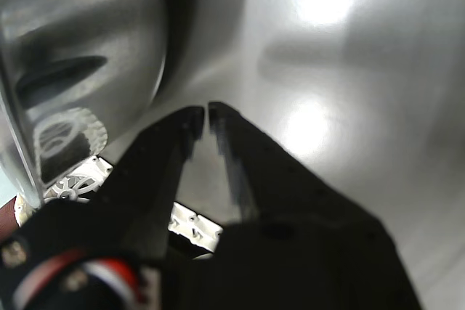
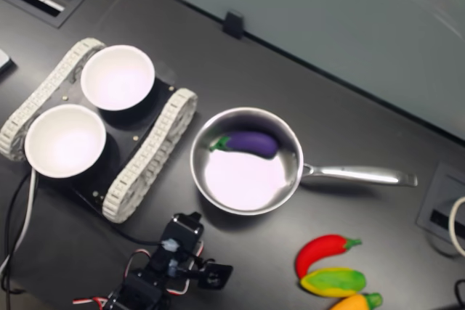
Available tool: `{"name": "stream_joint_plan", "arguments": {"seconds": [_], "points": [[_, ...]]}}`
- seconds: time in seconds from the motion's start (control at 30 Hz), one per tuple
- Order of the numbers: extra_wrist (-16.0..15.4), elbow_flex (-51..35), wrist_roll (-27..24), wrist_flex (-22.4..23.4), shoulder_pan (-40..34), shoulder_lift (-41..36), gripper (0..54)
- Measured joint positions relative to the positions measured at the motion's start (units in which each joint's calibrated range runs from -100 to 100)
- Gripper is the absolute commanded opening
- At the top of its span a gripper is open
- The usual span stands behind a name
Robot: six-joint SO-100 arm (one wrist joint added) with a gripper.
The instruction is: Pick up the brinjal and place them in the pan
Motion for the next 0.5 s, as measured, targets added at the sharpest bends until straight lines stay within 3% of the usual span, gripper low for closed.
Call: {"name": "stream_joint_plan", "arguments": {"seconds": [0.5], "points": [[0.00,0.00,0.20,0.00,0.00,0.00,0.1]]}}
